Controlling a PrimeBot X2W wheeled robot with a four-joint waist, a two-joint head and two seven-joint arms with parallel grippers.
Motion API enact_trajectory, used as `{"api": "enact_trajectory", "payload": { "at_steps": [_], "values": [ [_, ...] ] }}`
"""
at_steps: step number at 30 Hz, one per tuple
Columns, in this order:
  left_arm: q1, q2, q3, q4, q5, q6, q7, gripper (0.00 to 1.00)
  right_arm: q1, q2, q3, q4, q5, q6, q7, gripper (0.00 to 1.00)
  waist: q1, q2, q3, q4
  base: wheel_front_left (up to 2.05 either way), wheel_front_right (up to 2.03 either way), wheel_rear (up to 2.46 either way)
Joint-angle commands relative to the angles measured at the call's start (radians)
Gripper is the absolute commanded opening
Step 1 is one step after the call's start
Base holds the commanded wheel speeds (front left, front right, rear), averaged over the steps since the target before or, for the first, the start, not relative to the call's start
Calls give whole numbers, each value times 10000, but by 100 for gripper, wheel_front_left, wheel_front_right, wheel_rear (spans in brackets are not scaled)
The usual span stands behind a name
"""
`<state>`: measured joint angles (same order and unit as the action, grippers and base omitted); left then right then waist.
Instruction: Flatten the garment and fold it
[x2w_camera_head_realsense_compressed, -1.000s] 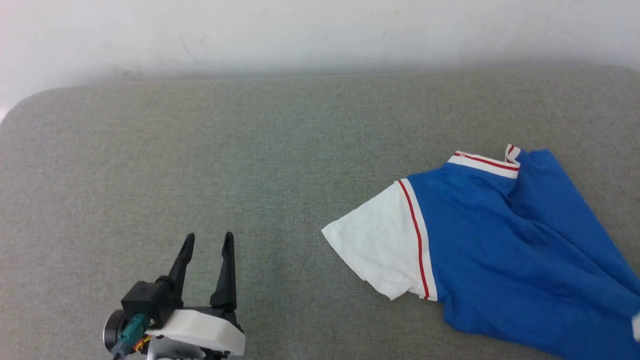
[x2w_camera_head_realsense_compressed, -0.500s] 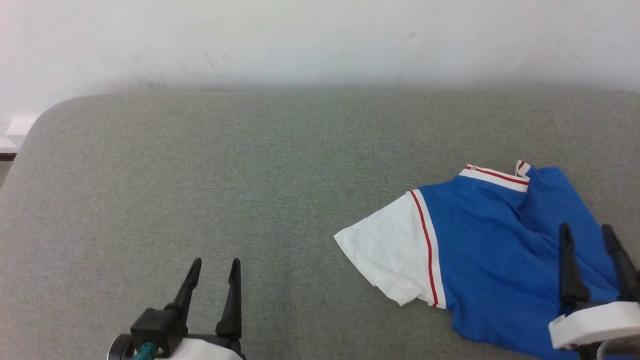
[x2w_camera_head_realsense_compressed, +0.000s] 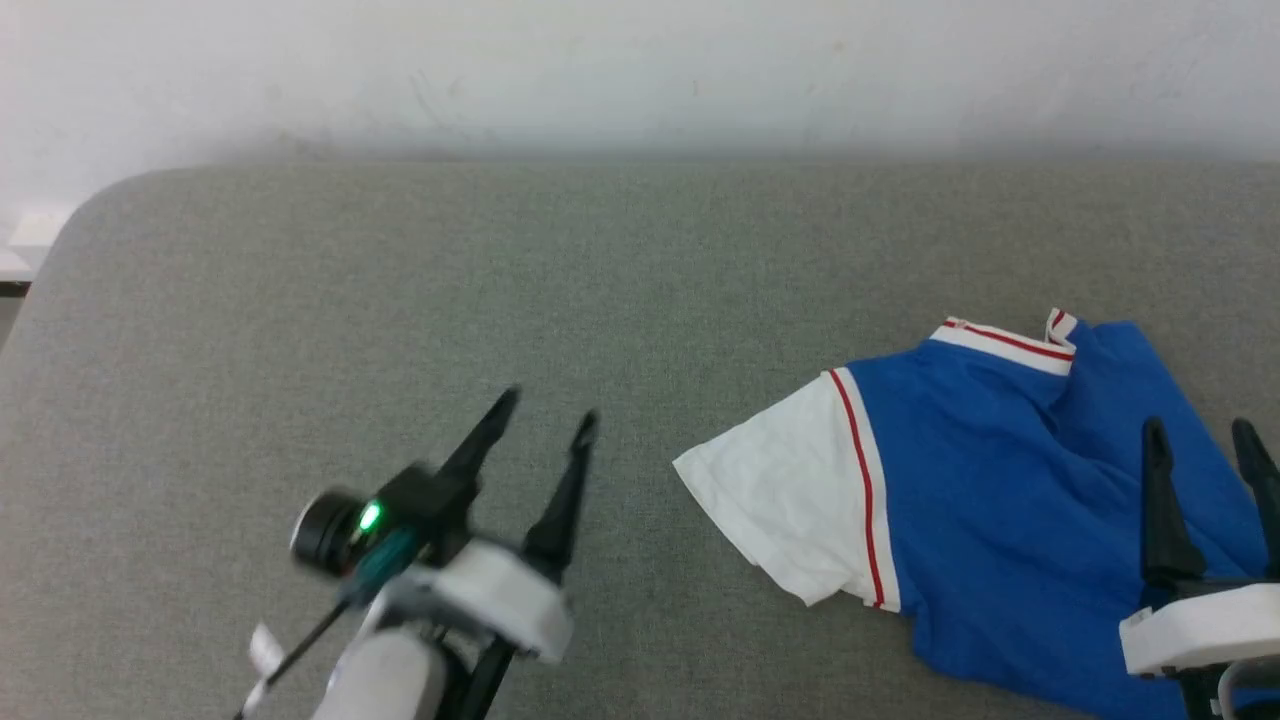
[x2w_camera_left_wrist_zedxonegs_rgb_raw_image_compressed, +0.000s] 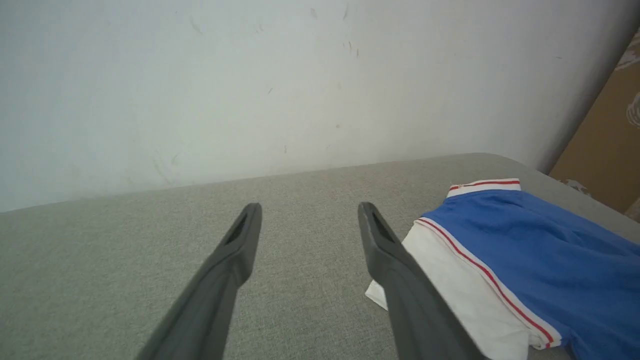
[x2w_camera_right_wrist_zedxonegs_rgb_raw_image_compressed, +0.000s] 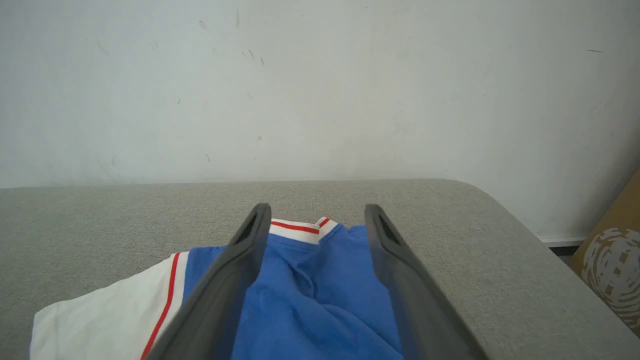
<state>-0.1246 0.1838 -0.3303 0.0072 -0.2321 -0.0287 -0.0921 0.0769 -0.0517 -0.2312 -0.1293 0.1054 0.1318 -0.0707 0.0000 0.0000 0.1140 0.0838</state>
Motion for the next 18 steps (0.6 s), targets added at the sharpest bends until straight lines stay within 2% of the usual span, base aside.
{"api": "enact_trajectory", "payload": {
  "at_steps": [1, 5, 8, 18],
  "values": [
    [-371, 14, -144, 35, 111, -126, 189, 100, -153, 14, -42, -86, -20, -11, 14, 100, 0, 0, 242, -26, 0, 0, 0],
    [-1891, -127, -1064, 746, 301, -639, 1575, 100, -384, 14, -97, -248, -11, -11, 120, 100, 0, 0, 689, -136, 0, 0, 0],
    [-2804, -277, -1738, 1459, 190, -866, 2466, 100, -552, 14, -69, -286, -4, -11, 154, 100, 0, 0, 1033, -258, 0, 0, 0],
    [-4233, -246, -3534, 4018, -466, -1014, 4690, 100, -894, 14, 101, -160, 29, -11, 182, 100, 0, 0, 1741, -585, 0, 0, 0]
  ]
}}
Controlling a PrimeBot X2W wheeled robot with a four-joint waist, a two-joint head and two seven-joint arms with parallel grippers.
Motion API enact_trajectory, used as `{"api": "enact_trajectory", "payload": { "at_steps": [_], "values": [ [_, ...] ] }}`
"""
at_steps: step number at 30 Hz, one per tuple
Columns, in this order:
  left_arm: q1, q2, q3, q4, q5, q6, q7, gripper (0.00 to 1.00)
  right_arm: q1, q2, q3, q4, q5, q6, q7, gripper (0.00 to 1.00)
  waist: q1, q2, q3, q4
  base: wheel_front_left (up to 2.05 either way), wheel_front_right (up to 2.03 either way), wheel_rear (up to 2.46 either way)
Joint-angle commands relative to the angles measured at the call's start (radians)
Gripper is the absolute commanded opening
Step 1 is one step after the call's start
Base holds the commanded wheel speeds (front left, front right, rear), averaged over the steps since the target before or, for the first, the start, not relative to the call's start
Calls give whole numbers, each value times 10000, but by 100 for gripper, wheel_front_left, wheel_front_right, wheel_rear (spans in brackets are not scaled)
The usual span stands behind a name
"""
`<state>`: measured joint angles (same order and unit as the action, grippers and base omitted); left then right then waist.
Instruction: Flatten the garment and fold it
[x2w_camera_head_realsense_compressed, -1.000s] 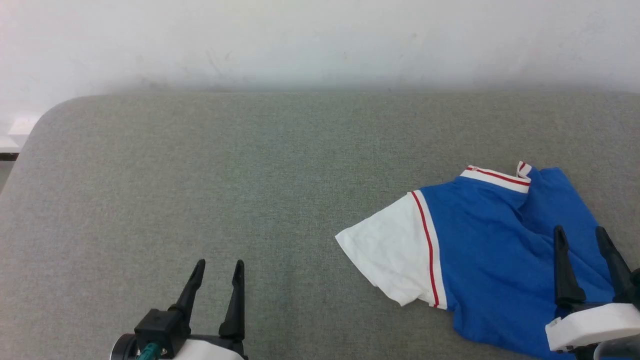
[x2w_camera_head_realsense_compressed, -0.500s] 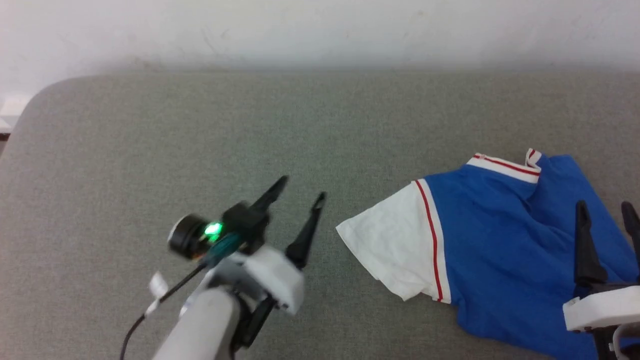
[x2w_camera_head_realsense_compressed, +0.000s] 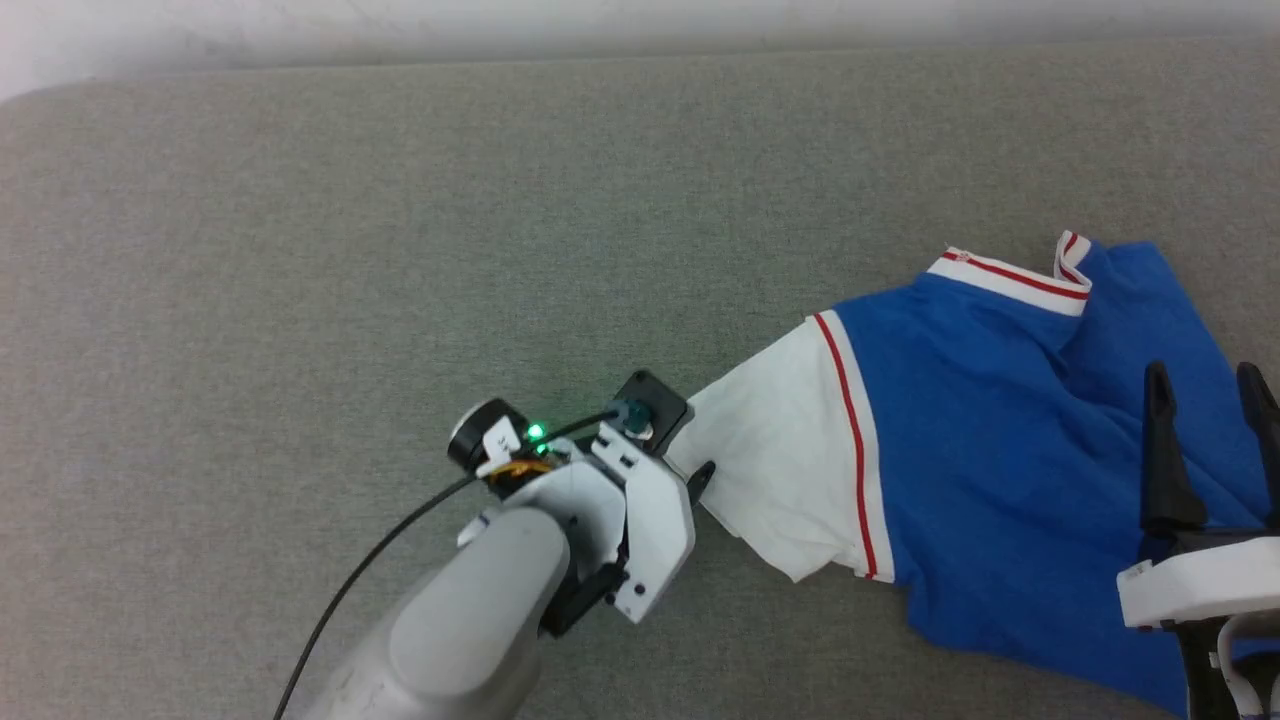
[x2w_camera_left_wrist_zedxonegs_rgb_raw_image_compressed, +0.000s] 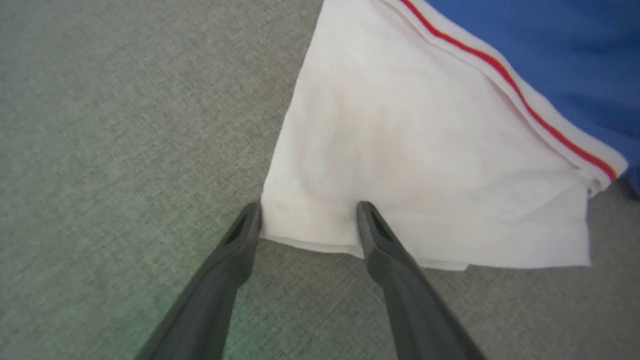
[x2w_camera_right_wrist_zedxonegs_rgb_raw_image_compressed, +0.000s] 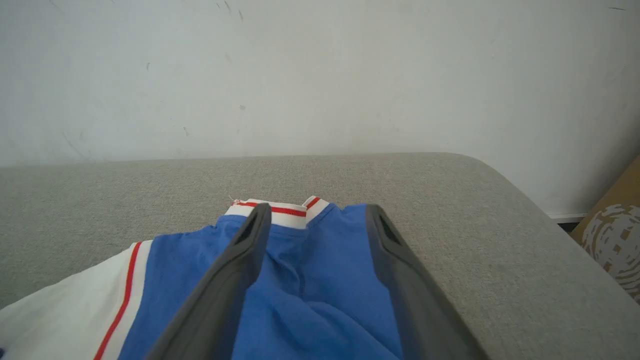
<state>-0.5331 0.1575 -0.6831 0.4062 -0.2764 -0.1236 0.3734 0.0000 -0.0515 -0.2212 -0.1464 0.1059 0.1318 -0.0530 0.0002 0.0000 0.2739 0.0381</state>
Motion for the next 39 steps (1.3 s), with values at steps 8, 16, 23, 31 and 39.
{"api": "enact_trajectory", "payload": {
  "at_steps": [8, 16, 23, 31, 39],
  "values": [
    [-485, -108, -921, 872, -642, -69, 649, 0, -262, 12, 7, 110, 60, -11, -12, 100, -2, 0, 246, -142, 0, 0, 0],
    [-92, -215, 175, -71, -1642, 590, -802, 0, -62, 12, -69, 333, 43, -11, -9, 100, -2, 0, -505, 227, 0, 0, 0],
    [1698, 1293, 2192, -2438, -2478, 1967, -1520, 0, 254, 12, -113, 272, 38, -11, 146, 100, -2, 0, -1006, 550, 0, 0, 0],
    [5377, 3318, 4729, -4388, -3101, 3990, -1431, 0, 496, 13, -156, 270, 63, -11, 280, 100, -2, 0, -1092, 736, 0, 0, 0],
    [6055, 2713, 4901, -5364, -3428, 4176, -2176, 100, 513, 13, -163, 277, -17, -11, 422, 100, -2, 0, -1119, 898, 0, 0, 0]
  ]
}}
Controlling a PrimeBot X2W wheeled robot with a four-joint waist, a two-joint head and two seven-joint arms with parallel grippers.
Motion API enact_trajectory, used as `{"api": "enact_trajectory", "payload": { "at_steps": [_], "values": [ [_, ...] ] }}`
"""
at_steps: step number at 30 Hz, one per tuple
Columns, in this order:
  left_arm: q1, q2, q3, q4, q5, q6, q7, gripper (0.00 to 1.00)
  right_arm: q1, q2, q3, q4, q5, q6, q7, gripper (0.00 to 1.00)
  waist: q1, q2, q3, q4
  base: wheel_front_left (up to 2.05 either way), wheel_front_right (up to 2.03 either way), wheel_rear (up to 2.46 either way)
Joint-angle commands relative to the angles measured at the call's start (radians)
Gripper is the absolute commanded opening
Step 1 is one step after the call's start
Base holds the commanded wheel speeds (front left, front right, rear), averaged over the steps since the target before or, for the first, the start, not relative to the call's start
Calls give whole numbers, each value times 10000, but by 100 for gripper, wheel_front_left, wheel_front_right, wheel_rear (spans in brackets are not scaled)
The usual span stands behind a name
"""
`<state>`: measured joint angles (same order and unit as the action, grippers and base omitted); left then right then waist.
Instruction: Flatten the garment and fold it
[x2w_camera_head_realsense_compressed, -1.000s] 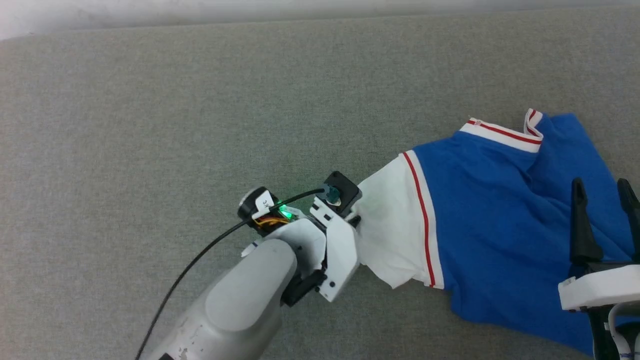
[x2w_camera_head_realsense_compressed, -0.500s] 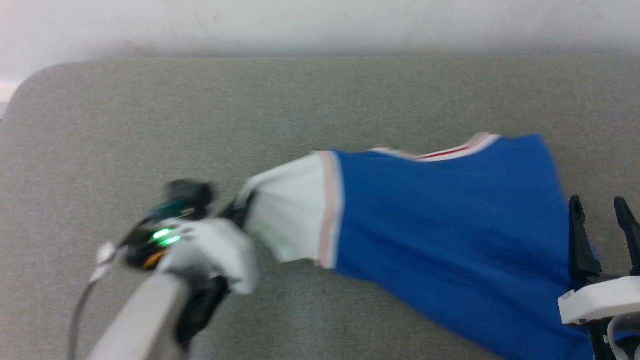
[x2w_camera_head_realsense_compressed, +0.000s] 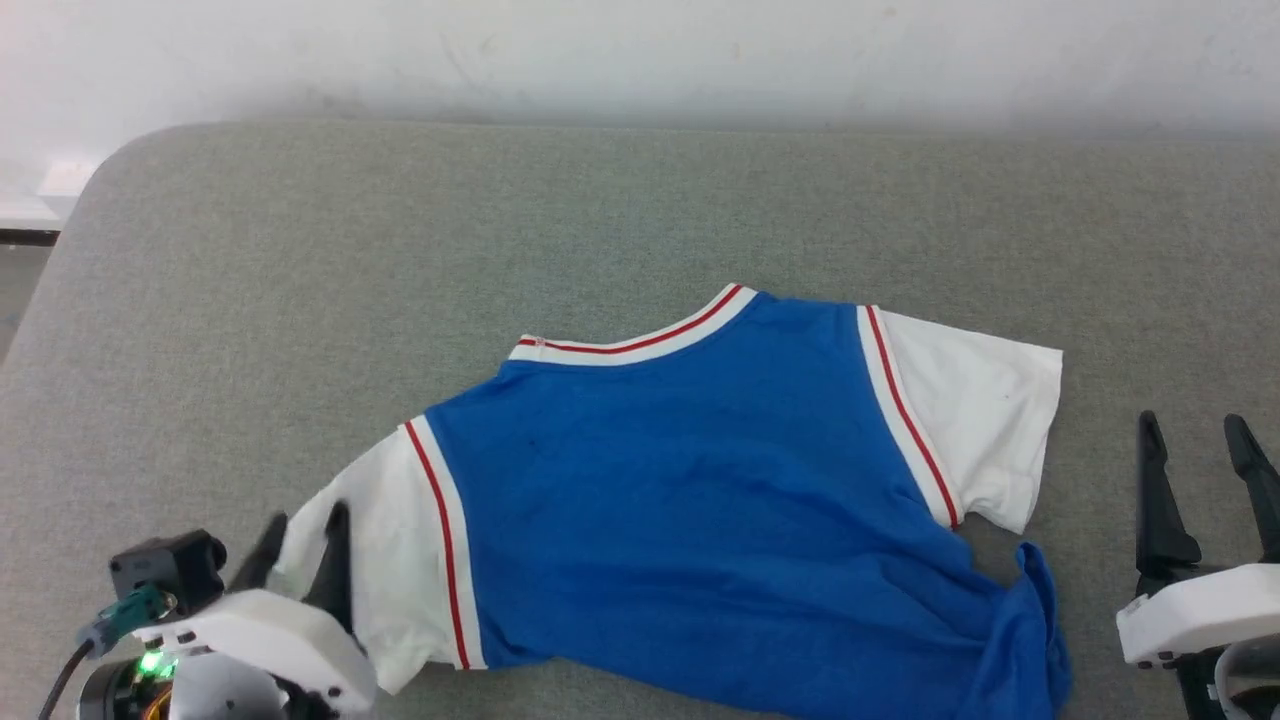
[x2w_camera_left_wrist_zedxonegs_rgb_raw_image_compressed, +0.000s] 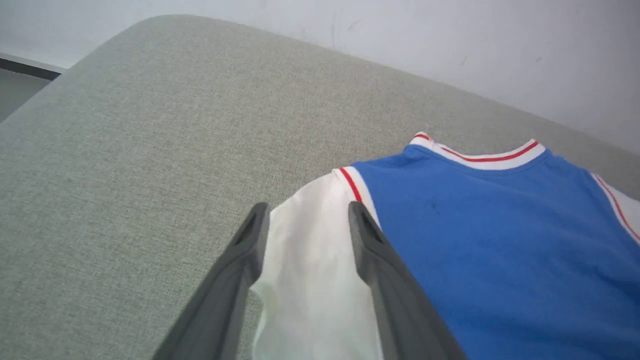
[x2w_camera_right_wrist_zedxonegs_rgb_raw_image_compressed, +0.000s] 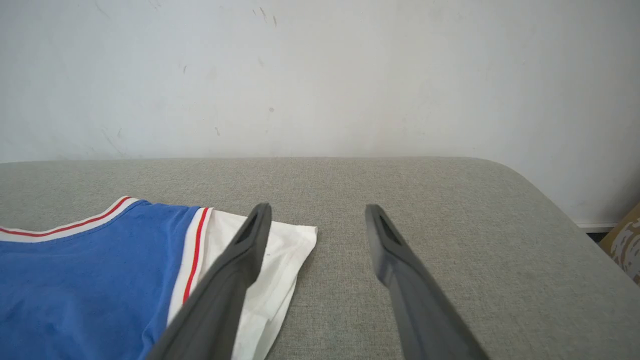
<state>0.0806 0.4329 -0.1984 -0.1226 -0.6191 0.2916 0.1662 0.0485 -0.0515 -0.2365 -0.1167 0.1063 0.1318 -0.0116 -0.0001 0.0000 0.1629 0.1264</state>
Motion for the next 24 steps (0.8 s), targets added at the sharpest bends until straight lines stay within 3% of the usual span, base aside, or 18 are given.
{"api": "enact_trajectory", "payload": {
  "at_steps": [1, 4, 6, 11, 16, 24],
  "values": [
    [-200, -199, 99, -170, -19, 5, -393, 100, 20, 13, 9, -24, -28, -11, 26, 100, 1, 0, -14, 27, 0, 0, 0],
    [-584, -680, 251, -506, -123, -212, -1397, 100, 2, 13, 39, -34, -42, -11, 61, 100, 1, 0, -26, 26, 0, 0, 0],
    [-842, -714, 310, -646, 260, -316, -2234, 100, -24, 13, 73, -46, -52, -11, 60, 100, 1, 0, -17, -26, 0, 0, 0],
    [-1053, -1014, 477, -888, 1491, -121, -4068, 100, -14, 13, 112, -18, 10, -11, -15, 100, 1, 0, -8, -250, 0, 0, 0],
    [-647, -1503, 323, -896, 2655, -41, -4269, 100, 70, 13, 165, 41, 44, -11, -98, 100, 1, 0, -13, -416, 0, 0, 0],
    [-287, -2173, 528, -751, 3281, -597, -4277, 100, -137, 13, 205, -59, -130, -11, 49, 100, 1, 0, 137, -344, 0, 0, 0]
  ]
}}
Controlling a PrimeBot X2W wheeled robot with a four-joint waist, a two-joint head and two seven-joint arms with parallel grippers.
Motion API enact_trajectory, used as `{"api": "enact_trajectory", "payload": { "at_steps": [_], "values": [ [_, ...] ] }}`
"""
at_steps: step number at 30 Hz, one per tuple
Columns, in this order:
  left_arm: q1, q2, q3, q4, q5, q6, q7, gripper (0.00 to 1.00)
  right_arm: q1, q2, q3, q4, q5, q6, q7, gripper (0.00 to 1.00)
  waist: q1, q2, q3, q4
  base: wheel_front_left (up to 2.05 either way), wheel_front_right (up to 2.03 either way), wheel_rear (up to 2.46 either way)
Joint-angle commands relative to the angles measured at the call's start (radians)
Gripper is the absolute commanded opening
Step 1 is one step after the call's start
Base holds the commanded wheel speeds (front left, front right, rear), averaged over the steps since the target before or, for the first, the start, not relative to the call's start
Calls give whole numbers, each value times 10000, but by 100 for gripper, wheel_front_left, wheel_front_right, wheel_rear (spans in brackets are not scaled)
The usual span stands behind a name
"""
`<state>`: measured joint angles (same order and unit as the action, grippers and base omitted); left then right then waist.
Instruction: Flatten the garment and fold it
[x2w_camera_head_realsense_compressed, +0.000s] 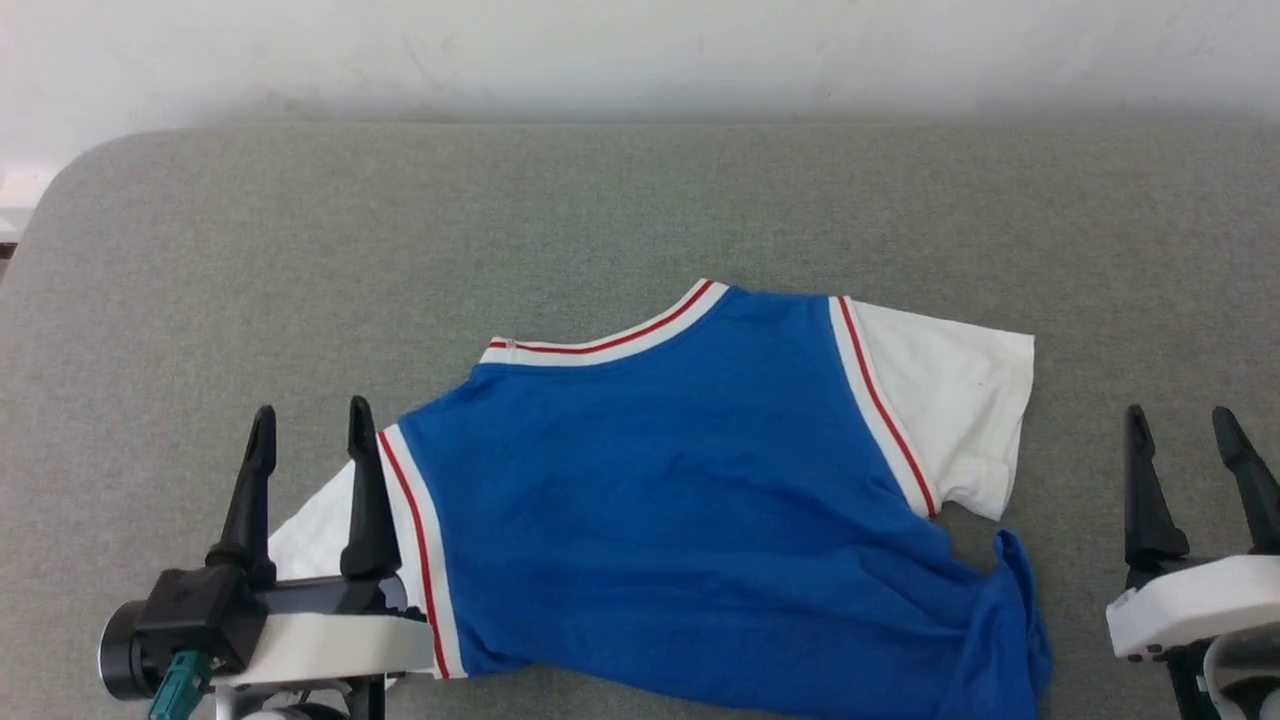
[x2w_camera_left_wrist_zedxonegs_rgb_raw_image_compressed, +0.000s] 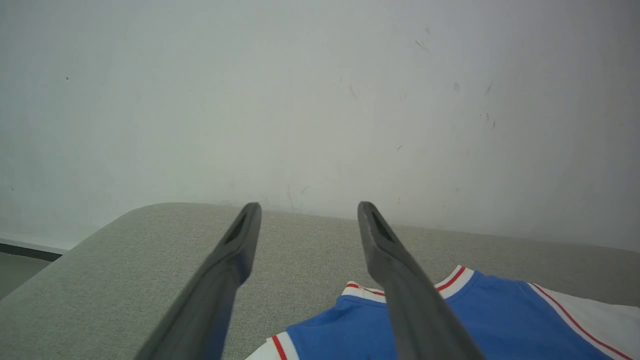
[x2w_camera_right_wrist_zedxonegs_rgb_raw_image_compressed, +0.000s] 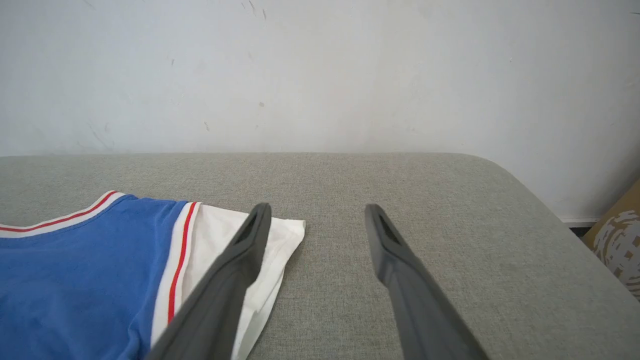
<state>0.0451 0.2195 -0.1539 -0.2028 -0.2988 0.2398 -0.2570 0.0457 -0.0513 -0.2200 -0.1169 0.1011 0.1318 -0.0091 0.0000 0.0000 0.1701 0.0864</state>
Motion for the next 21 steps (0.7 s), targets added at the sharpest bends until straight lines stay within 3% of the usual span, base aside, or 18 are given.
{"api": "enact_trajectory", "payload": {
  "at_steps": [1, 5, 9, 15, 21],
  "values": [
    [41, -98, 139, 63, 126, -151, -45, 100, -217, 11, 80, -117, -166, -11, 119, 100, 0, 0, 107, 78, 0, 0, 0],
    [-96, -343, 328, 124, 283, -427, -46, 100, -966, 11, 255, -243, -197, -11, 900, 100, 0, 0, 347, 144, 0, 0, 0],
    [-273, -634, 405, 246, 391, -737, -46, 100, -2082, -10, 495, 109, -176, -11, 2369, 100, 0, 0, 693, 242, 0, 0, 0],
    [-673, -1029, 436, 492, 569, -1211, -46, 100, -3604, -1046, 1223, 1080, 17, -11, 5053, 100, 0, 0, 1336, 526, 0, 0, 0],
    [-1041, -1319, 500, 716, 711, -1581, -47, 100, -4615, -1994, 1408, 2049, 360, -11, 6605, 100, 0, 0, 1897, 910, 0, 0, 0]
  ]
}}
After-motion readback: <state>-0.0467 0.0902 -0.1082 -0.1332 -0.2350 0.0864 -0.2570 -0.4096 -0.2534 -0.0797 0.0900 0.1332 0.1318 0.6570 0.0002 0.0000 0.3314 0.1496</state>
